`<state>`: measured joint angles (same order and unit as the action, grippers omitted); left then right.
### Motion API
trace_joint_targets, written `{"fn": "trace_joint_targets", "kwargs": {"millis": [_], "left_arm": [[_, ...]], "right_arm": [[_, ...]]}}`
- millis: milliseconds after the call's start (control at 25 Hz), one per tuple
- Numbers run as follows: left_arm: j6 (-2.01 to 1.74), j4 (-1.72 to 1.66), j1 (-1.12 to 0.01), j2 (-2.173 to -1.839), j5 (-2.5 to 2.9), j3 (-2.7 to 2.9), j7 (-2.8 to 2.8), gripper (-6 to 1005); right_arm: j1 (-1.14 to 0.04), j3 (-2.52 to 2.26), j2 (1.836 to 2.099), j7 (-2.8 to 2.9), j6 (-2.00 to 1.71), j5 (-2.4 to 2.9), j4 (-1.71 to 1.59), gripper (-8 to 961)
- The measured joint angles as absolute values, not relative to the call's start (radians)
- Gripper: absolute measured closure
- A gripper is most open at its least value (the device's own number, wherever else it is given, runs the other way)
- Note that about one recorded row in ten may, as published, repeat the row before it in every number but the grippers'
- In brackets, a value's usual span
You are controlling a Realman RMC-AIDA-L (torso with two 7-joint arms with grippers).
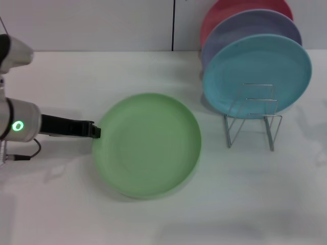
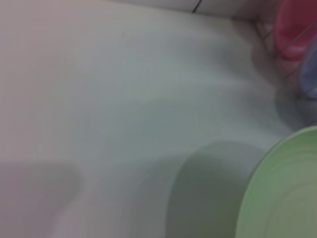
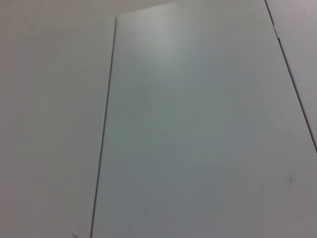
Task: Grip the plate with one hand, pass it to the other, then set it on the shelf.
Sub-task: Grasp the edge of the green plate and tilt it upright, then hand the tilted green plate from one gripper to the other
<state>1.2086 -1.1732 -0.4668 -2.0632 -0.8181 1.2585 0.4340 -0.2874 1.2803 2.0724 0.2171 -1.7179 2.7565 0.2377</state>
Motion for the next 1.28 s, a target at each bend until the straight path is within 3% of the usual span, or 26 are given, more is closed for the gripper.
{"fn": "trace_joint_targets", "kwargs": {"millis": [360, 1280], "left_arm": [[1.192, -1.062, -0.383, -2.063, -1.101, 1.05, 0.762, 971], [1.067, -0.405, -0.396, -2.074, -2.058, 1.019, 1.897, 971]], "right_arm": [[-0.301, 1.287, 2.074, 0.227, -1.683, 2.756, 0.24, 240], [-0.355, 1.035, 2.084, 0.283, -1.622, 2.766, 0.272, 239]]}}
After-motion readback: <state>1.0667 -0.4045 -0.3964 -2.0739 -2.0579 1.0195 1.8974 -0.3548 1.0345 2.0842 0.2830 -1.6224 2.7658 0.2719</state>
